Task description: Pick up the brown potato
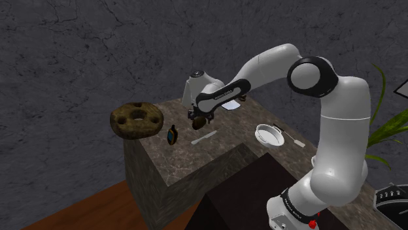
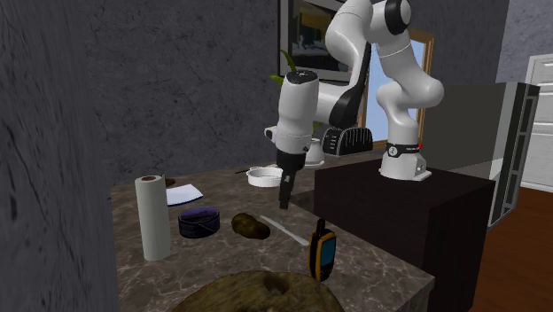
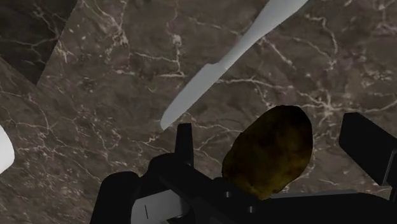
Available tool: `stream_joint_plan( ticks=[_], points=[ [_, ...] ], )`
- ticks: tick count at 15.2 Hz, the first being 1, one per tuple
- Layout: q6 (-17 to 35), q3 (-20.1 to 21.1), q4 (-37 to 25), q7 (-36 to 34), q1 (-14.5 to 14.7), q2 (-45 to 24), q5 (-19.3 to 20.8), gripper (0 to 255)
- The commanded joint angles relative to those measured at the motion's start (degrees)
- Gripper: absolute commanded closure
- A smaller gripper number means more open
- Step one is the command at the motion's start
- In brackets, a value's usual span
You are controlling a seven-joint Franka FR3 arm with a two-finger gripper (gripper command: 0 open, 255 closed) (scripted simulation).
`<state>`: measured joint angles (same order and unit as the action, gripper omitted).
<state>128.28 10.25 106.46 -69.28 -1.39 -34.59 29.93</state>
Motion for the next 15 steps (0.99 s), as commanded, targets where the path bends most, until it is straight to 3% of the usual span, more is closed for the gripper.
stream_joint_plan(
  ticks=[1, 6, 15],
  points=[
    [-1.0, -1.4, -5.9, -1.7, 0.7, -5.1, 0.4, 0],
    [-3.7, -4.4, -20.0, -5.0, 1.8, -16.7, 0.1, 0],
    [-1.4, -5.2, -22.6, -6.1, 2.2, -21.6, 0.7, 0]
  ],
)
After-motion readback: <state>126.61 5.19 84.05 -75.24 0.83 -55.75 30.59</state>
